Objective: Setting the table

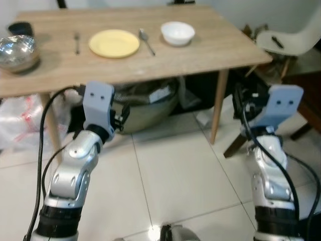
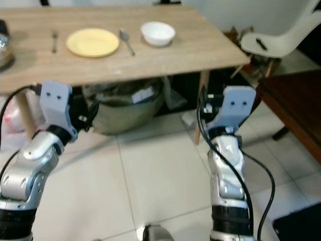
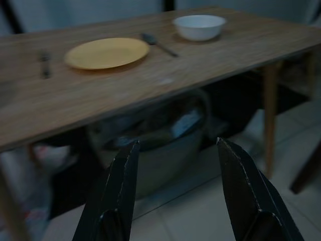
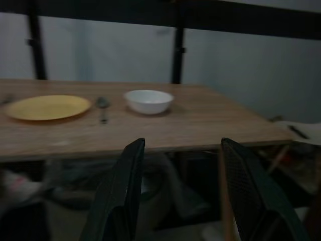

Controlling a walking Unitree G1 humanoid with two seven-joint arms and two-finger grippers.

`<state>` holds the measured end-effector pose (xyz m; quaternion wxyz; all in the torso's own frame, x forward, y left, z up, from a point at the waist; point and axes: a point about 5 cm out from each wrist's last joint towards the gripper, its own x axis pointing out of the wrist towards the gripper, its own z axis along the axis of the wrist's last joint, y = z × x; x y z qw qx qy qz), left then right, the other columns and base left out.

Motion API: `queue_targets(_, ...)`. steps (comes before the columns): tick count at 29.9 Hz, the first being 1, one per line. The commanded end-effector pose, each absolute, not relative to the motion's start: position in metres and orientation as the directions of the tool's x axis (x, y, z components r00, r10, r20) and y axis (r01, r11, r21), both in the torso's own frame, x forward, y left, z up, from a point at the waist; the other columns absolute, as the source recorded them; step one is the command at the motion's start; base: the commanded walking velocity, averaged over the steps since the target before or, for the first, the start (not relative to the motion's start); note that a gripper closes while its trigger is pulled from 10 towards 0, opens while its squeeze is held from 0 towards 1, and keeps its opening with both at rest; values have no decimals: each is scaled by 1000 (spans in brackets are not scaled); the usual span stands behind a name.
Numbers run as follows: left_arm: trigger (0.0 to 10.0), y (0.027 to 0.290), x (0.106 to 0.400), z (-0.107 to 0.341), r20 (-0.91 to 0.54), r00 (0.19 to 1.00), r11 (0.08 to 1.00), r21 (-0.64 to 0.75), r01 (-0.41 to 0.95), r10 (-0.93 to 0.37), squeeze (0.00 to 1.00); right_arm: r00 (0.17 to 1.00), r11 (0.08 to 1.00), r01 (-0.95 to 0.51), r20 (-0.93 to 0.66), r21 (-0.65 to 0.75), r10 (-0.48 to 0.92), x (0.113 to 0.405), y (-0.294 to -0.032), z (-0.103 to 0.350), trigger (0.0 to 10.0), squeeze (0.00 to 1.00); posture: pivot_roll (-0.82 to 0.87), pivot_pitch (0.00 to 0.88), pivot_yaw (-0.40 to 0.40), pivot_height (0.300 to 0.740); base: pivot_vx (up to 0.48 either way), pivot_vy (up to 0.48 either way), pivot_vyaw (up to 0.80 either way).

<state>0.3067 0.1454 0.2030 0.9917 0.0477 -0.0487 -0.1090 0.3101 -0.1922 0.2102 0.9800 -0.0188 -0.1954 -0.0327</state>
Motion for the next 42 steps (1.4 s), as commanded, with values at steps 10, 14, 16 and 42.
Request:
queue_targets(10,10000,143,307,198,67,970,968,113,226,-234,0,926,996,83,370,-16,-71,308,-195,205,10000,0,-85,24,40,740,-372,0,0)
queue_targets(14,10000,142,307,198,67,969,967,113,227,-236,0,927,996,83,369,-18,-71,309,-195,205,10000,0,-84,24,40,740,-371,0,0)
queue_targets(16,10000,142,307,198,67,969,967,113,228,-236,0,927,996,83,368,-18,-71,309,-195,205,10000,0,-85,24,40,740,-371,0,0)
queue_targets(42,10000,141,307,198,62,968,966,114,233,-241,0,930,996,89,360,-20,-76,307,-196,202,10000,0,-87,34,43,740,-368,0,0)
